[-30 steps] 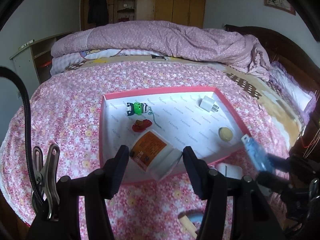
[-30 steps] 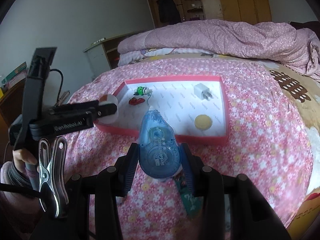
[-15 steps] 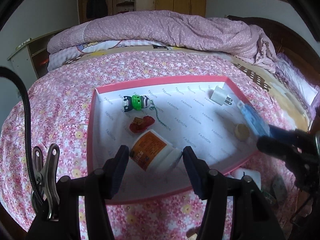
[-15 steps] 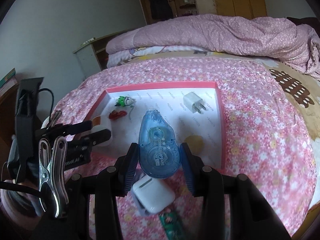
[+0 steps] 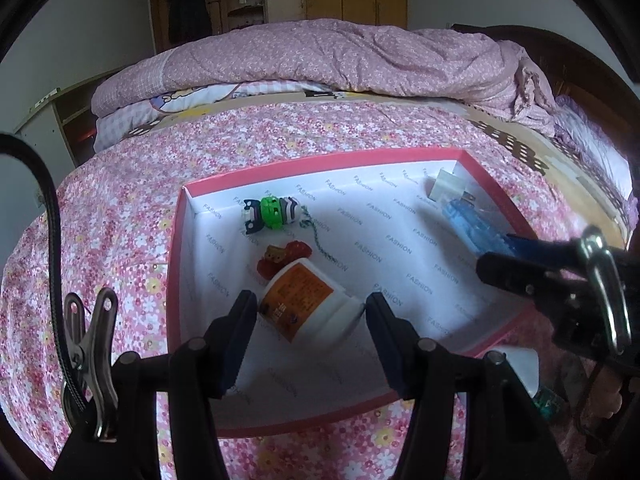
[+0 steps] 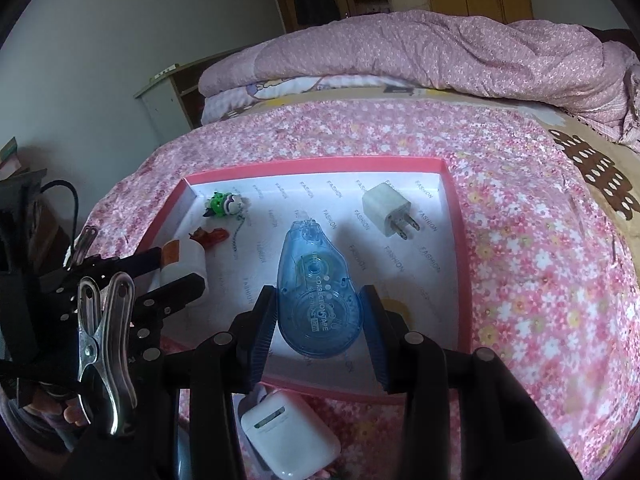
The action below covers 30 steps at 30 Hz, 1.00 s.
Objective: Organize rigid objects
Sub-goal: 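Lower the bottle and correction tape into the pink tray and open both grippers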
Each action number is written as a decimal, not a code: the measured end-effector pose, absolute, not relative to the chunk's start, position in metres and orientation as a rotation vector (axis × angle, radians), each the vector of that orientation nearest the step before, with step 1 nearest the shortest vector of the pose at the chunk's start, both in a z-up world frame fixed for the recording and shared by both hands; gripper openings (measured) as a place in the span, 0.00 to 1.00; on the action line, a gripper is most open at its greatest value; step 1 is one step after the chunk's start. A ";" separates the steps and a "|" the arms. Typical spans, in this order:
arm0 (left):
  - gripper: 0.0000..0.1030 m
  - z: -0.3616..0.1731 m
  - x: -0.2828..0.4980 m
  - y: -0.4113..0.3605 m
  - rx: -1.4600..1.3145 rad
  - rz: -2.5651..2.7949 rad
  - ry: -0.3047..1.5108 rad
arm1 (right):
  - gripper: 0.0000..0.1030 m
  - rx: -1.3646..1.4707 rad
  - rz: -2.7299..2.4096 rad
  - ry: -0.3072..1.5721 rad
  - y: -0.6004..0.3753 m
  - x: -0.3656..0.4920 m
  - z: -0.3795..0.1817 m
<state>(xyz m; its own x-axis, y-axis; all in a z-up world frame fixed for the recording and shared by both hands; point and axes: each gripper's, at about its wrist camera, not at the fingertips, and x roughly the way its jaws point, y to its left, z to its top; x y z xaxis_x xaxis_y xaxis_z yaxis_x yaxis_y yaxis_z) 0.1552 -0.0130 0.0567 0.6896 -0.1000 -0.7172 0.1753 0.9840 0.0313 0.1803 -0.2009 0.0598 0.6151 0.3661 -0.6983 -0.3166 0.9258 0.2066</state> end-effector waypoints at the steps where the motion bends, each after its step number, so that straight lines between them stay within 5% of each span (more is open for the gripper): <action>1: 0.58 0.056 0.155 -0.013 0.101 -0.153 0.795 | 0.41 0.064 0.394 0.819 -0.200 0.180 0.060; 30: 0.64 0.081 0.121 -0.013 0.075 -0.151 0.761 | 0.42 0.049 0.399 0.741 -0.210 0.129 0.077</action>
